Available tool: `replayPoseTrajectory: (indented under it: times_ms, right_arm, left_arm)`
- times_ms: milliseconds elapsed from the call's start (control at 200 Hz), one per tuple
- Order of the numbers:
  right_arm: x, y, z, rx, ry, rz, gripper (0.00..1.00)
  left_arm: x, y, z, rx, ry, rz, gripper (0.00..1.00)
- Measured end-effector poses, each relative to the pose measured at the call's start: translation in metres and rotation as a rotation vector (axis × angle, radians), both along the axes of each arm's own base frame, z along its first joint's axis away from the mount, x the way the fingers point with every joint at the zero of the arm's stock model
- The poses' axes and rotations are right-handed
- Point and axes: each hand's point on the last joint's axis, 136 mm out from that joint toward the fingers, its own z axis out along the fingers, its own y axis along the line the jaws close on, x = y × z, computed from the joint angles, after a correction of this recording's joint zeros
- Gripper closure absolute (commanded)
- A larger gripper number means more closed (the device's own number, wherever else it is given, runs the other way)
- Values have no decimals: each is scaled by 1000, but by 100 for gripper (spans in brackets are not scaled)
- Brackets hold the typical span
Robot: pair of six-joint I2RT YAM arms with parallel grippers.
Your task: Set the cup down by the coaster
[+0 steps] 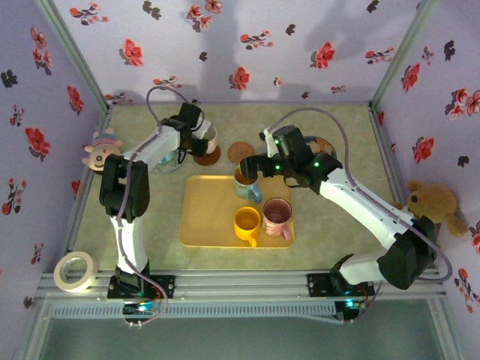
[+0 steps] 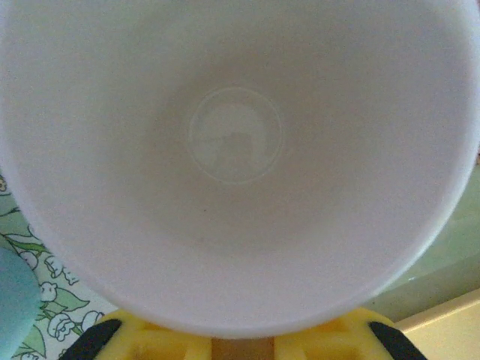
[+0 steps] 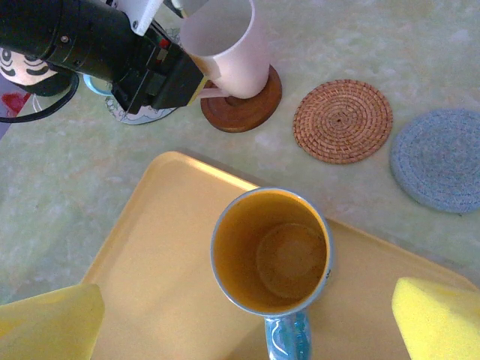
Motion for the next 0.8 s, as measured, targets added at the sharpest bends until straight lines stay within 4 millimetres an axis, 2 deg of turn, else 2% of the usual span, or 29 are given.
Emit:
replayPoseTrajectory:
  times_ms: [195,480,800]
  right_arm:
    - [0,0,-3,-5,7,1,0]
    - [0,0,-5,-11,13,1,0]
    - [0,0,-7,-15,18,1,0]
  left_arm:
    - [-2,1,-3,2,5,1,96]
    - [-1,1,-4,2,-5,3,86]
    - [-1,2,-4,6,-7,2,85]
